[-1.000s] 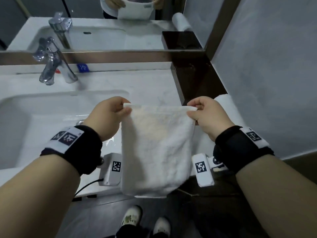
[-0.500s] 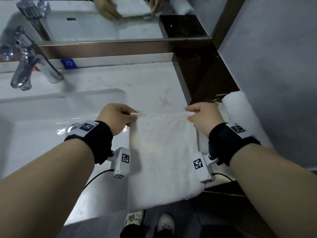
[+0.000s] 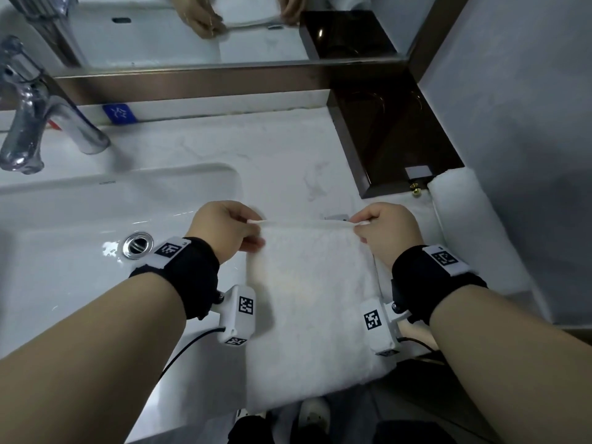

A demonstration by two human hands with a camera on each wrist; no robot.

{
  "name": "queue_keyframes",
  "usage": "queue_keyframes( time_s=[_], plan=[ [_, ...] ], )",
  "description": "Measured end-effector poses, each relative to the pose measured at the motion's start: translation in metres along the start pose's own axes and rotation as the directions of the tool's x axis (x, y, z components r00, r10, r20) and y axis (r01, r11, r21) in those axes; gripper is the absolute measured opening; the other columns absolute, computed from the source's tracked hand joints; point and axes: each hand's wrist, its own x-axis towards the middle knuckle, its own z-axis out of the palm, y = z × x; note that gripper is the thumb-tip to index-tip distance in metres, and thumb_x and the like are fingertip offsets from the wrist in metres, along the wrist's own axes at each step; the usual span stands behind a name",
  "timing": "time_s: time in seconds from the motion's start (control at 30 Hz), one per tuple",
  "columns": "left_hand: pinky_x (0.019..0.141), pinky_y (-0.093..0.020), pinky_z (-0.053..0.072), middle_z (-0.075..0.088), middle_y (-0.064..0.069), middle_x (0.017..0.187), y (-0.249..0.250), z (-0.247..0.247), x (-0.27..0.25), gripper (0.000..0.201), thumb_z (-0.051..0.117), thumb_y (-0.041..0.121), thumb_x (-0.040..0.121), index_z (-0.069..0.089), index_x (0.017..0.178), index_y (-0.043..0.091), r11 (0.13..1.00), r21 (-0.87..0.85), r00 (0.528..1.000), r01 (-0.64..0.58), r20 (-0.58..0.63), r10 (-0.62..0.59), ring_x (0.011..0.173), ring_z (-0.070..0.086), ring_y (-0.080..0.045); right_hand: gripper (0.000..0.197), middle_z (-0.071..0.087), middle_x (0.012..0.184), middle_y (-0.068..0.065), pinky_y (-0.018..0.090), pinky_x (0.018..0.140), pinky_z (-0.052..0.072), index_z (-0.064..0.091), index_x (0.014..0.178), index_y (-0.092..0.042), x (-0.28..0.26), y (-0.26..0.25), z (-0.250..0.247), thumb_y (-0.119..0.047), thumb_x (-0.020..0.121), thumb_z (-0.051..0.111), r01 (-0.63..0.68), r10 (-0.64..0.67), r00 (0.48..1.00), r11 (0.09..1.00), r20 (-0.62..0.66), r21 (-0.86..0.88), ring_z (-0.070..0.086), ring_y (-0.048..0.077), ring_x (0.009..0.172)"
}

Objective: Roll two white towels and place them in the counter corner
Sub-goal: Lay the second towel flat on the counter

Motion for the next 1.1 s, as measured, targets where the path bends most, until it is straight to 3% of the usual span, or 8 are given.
queue_keyframes(
  time_s=[0.2,0.27,0.33,0.5,0.63,0.8,1.0,1.1],
  plan=[
    [0.074,-0.035,0.062,0.073,-0.024,0.076,-0.003,-0.002,0.0,0.014,0.069,-0.015,0.075,0.069,0.078,-0.001,0.999,-0.044,0.999,0.029,0.027,-0.028,0.066,0.074,-0.03,0.023,0.071,0.072,-0.009,0.029,0.072,0.056,0.074,0.07,-0.027,-0.004,0.004,-0.001,-0.007,0.074,0.063,-0.053,0.055,0.998,0.992,-0.018,0.112,0.066,0.012,0.073],
    [0.076,-0.034,0.062,0.074,-0.023,0.076,-0.005,-0.004,-0.001,0.011,0.07,-0.011,0.071,0.069,0.069,0.0,0.998,-0.053,0.999,0.035,0.04,-0.033,0.069,0.075,-0.029,0.012,0.07,0.065,-0.001,0.036,0.071,0.056,0.074,0.067,-0.019,-0.006,0.005,-0.002,-0.018,0.076,0.067,-0.096,0.102,0.995,0.973,-0.015,0.212,0.064,0.015,0.066],
    [0.078,-0.034,0.062,0.074,-0.021,0.075,-0.006,-0.004,-0.002,0.013,0.076,0.004,0.07,0.07,0.059,0.007,0.998,-0.057,0.998,0.028,0.05,-0.025,0.073,0.075,-0.03,0.023,0.07,0.062,0.002,0.037,0.073,0.056,0.072,0.065,-0.013,-0.007,0.006,-0.003,-0.031,0.079,0.071,-0.094,0.1,0.995,0.966,-0.014,0.243,0.064,0.015,0.062],
    [0.087,-0.042,0.058,0.075,-0.01,0.072,-0.012,-0.003,-0.001,0.018,0.084,0.011,0.07,0.071,0.058,0.01,0.998,0.058,1.0,-0.019,0.006,0.019,0.072,0.076,-0.026,0.024,0.069,0.061,-0.006,0.02,0.061,0.047,0.071,0.057,-0.019,-0.009,0.01,-0.002,-0.033,0.074,0.079,-0.025,0.033,0.999,0.985,-0.043,0.173,0.063,0.008,0.062],
    [0.083,-0.043,0.061,0.074,-0.003,0.069,-0.011,-0.002,-0.004,0.017,0.086,0.008,0.067,0.069,0.069,0.008,0.986,0.165,0.999,-0.034,-0.03,0.04,0.067,0.075,-0.022,0.012,0.068,0.074,-0.009,0.016,0.063,0.044,0.07,0.073,-0.021,-0.011,0.013,-0.004,-0.022,0.072,0.082,0.012,-0.004,0.999,0.989,-0.054,0.15,0.063,0.006,0.072],
    [0.077,-0.035,0.059,0.069,0.001,0.081,0.001,0.002,-0.006,0.024,0.087,0.019,0.066,0.069,0.082,0.021,0.914,0.401,0.997,-0.057,-0.028,0.074,0.074,0.071,-0.02,0.029,0.066,0.093,-0.001,0.029,0.079,0.053,0.067,0.1,-0.016,-0.005,0.012,-0.005,-0.012,0.074,0.08,0.035,-0.038,0.999,0.996,0.034,0.08,0.061,0.013,0.086],
    [0.056,-0.022,0.041,0.066,0.007,0.082,0.008,0.006,-0.006,0.013,0.08,0.028,0.075,0.068,0.08,0.025,0.774,0.627,0.994,-0.084,0.003,0.105,0.074,0.061,-0.008,0.023,0.068,0.102,-0.004,0.02,0.08,0.045,0.07,0.1,-0.02,0.003,0.009,-0.005,-0.013,0.079,0.076,0.076,-0.067,0.992,0.993,0.106,-0.087,0.06,0.01,0.093],
    [0.054,-0.02,0.037,0.065,0.009,0.08,0.005,0.004,-0.006,0.011,0.078,0.029,0.078,0.068,0.077,0.026,0.741,0.663,0.992,-0.107,0.022,0.123,0.072,0.058,-0.005,0.021,0.067,0.1,-0.005,0.02,0.079,0.043,0.071,0.1,-0.02,0.002,0.008,-0.004,-0.015,0.08,0.075,0.091,-0.076,0.99,0.987,0.116,-0.13,0.059,0.01,0.093]
  ],
)
